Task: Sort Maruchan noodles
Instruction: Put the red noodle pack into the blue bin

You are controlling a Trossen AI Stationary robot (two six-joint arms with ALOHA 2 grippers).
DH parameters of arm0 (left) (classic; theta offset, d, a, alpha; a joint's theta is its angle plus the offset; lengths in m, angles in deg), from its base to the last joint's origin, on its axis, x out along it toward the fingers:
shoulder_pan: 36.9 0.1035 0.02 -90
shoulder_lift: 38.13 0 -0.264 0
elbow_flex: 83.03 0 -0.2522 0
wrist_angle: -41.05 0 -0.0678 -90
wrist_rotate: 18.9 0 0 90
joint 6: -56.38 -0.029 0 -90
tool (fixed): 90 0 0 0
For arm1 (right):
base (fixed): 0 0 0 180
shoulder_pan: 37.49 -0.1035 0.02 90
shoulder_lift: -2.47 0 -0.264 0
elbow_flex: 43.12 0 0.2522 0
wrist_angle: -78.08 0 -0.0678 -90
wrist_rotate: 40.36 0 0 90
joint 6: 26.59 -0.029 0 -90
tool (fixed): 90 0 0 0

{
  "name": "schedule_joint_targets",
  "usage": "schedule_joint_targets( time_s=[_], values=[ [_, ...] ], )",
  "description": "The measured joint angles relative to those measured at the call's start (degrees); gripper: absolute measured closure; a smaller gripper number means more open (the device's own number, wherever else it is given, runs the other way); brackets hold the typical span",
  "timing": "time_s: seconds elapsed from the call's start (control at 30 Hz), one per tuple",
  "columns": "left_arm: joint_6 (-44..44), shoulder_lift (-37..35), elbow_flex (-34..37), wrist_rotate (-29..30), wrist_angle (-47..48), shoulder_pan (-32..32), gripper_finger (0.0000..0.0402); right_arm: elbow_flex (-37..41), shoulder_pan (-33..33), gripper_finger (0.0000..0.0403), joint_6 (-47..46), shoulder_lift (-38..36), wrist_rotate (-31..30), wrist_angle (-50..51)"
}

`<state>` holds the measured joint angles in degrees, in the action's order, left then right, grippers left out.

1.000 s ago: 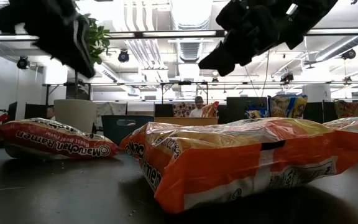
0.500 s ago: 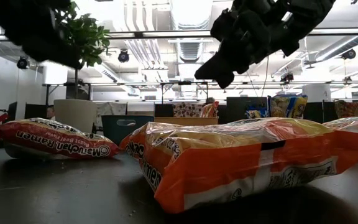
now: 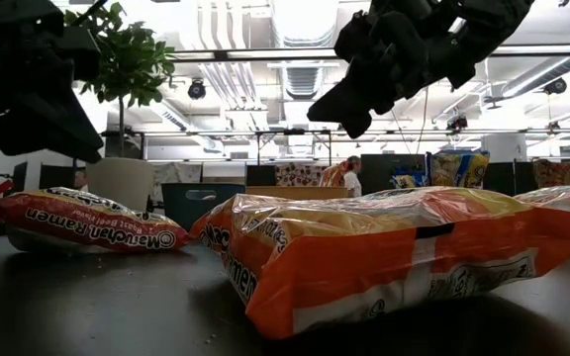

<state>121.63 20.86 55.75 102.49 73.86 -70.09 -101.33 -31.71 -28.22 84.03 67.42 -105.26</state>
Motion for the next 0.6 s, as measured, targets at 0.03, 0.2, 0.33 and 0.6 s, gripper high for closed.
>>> schedule_joint_targets(
  time_s=[0.03,0.2,0.33,0.6],
  values=[
    [0.0,0.34,-0.02,-0.01,-0.02,0.0,0.0285,0.0,-0.02,0.0364,0.0,0.0,0.0,0.03],
    [0.0,1.67,-0.47,0.03,0.12,0.02,0.0223,0.0,0.0,0.0364,0.17,0.0,0.0,0.07],
    [0.02,3.05,-0.81,-0.75,0.03,-0.02,0.0175,0.0,-0.01,0.0364,0.16,0.0,0.0,0.07],
    [-6.18,7.1,-0.82,-4.86,-2.72,-3.71,0.0147,0.0,-0.92,0.0364,-1.03,0.0,0.1,0.07]
  ],
)
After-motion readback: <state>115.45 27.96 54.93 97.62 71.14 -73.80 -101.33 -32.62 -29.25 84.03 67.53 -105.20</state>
